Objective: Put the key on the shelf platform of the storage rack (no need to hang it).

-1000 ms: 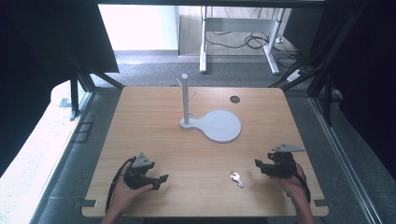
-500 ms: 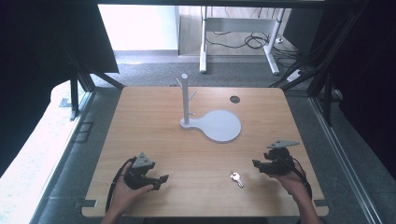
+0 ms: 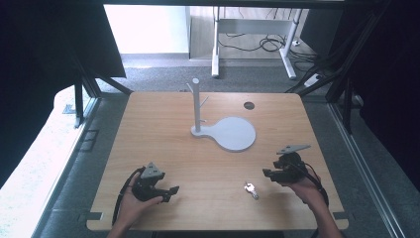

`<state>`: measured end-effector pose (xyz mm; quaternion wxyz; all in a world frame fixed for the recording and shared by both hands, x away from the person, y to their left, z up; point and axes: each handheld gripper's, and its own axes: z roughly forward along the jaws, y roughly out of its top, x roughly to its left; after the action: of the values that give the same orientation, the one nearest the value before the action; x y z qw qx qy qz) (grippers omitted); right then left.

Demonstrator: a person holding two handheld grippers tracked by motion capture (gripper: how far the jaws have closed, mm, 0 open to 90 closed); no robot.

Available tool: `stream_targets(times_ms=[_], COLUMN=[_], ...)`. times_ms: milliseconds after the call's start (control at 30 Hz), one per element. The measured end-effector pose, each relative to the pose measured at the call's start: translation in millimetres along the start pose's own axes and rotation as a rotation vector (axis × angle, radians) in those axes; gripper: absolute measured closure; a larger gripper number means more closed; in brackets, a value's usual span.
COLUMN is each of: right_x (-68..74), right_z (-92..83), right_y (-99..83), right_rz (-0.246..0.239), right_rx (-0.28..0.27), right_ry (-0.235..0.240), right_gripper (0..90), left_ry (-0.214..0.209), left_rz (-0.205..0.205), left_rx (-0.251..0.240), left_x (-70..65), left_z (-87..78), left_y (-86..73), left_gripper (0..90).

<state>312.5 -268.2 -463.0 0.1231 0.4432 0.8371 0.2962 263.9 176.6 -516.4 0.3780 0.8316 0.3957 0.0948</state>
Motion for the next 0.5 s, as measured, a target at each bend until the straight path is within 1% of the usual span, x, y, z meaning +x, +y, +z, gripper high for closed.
stream_targets(times_ms=[100, 200, 333, 500], right_x=[3.1, 7.5, 13.1, 21.3], right_z=[2.4, 5.3, 7.6, 10.8], right_y=[3.4, 7.9, 14.8, 22.3], right_rz=[-0.013, -0.038, -0.059, -0.082], right_rx=[0.014, 0.030, 0.053, 0.076], right_ry=[0.008, 0.015, 0.025, 0.038], right_gripper=[45.1, 45.1, 45.9, 47.1], left_ry=[-0.002, -0.003, -0.006, -0.013], left_rz=[0.000, 0.003, 0.003, -0.003], left_rx=[-0.001, -0.001, -0.001, -0.012], left_x=[0.0, 0.1, -0.1, 0.4], left_z=[-0.2, -0.1, 0.0, -2.9], left_y=[0.0, 0.0, 0.0, 0.4], left_gripper=[22.6, 22.6, 22.5, 22.5])
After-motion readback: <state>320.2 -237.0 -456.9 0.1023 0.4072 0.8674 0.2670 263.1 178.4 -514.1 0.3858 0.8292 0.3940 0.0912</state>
